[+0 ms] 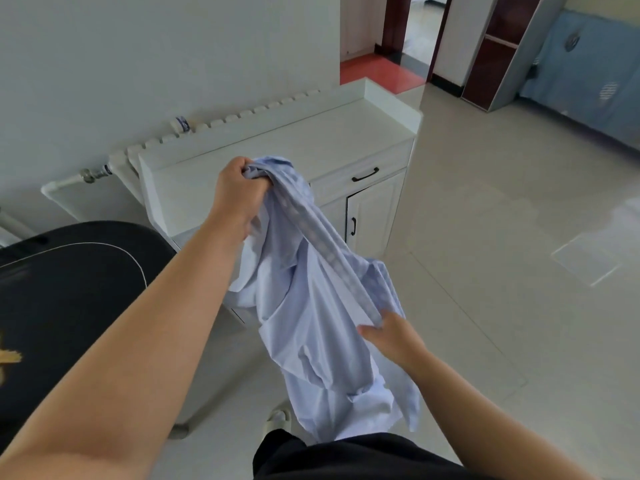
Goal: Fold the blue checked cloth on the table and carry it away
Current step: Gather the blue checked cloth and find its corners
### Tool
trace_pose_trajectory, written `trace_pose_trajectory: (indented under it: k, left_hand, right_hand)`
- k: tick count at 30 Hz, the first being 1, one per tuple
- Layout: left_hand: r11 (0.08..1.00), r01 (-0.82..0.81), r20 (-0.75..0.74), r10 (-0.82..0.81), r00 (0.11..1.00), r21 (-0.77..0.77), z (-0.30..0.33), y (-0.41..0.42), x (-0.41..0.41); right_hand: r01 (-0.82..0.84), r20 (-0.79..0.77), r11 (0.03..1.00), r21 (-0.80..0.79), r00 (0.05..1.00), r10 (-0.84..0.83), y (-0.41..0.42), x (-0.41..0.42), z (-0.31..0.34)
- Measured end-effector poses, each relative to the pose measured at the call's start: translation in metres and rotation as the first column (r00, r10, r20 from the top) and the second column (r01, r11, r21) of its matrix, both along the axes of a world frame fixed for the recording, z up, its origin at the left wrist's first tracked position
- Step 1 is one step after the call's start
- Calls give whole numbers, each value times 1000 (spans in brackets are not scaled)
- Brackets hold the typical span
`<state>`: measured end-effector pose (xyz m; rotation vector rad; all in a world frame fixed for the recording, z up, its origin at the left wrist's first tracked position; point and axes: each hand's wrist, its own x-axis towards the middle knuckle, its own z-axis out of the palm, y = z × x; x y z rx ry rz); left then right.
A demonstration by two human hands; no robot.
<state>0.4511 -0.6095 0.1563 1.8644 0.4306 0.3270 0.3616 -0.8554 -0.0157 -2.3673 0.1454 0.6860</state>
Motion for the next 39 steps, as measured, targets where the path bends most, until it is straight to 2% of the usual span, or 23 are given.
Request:
trace_pose_trajectory:
  k: [3, 5, 7, 9, 11, 12, 14, 18, 22, 24, 26, 28, 30, 32, 35, 39]
  left_hand:
    - [993, -83, -3, 83, 997, -82, 11, 16, 4]
    - [977, -151, 7, 154, 988, -150, 16, 29, 8]
    - [974, -162, -40, 158, 987, -158, 18, 37, 10]
    - [994, -55, -119, 43, 992, -100, 16, 30, 5]
    - [996, 76, -154, -81, 985, -40, 5, 13, -4]
    - [992, 124, -156, -124, 980, -12, -1, 5, -9]
    - [968, 242, -161, -231, 960, 57, -9, -6, -17]
    - [824, 535, -299, -471, 830, 187, 1, -8, -32]
    - [756, 629, -358, -546, 758, 179, 13, 8, -47]
    - [720, 673, -399, -574, 715, 171, 12, 15, -57]
    - [634, 703, -464, -541, 701, 323, 2, 20, -66]
    - [516, 721, -580, -440, 686, 462, -15, 30, -71]
    - [510, 731, -668, -348, 658, 454, -31, 43, -73]
    - [513, 746, -696, -342, 632, 425, -39, 55, -73]
    - [351, 779, -712, -327, 622, 520, -43, 68, -72]
    - [87, 681, -646, -249, 721, 727, -46, 85, -62]
  right_hand:
    - [-29, -101, 996, -86, 995, 21, -18, -6, -25]
    - [32, -63, 996, -85, 997, -38, -28, -3, -28]
    - [122, 36, 992, 9, 992, -123, -25, 7, -10]
    - [161, 110, 971, 178, 977, -182, -2, 18, 30]
    - [127, 112, 942, 310, 979, -169, 28, 29, 73]
    - [89, 100, 929, 360, 986, -133, 45, 32, 93]
    - [-36, 174, 913, 406, 984, -39, 69, 36, 119]
    - [-341, 348, 865, 369, 913, 211, 96, 41, 136]
    - [-397, 354, 866, 304, 891, 284, 108, 56, 122]
    - [-304, 359, 920, 248, 911, 204, 108, 59, 119]
    - [-199, 387, 948, 250, 918, 91, 107, 62, 119]
    - [-154, 460, 960, 236, 888, 30, 107, 64, 125]
    - [-125, 487, 961, 247, 873, -12, 108, 67, 132]
    - [-83, 491, 961, 262, 869, -59, 108, 69, 136]
    - [-29, 528, 965, 261, 841, -118, 104, 71, 143]
    - [58, 553, 966, 253, 810, -194, 96, 74, 146]
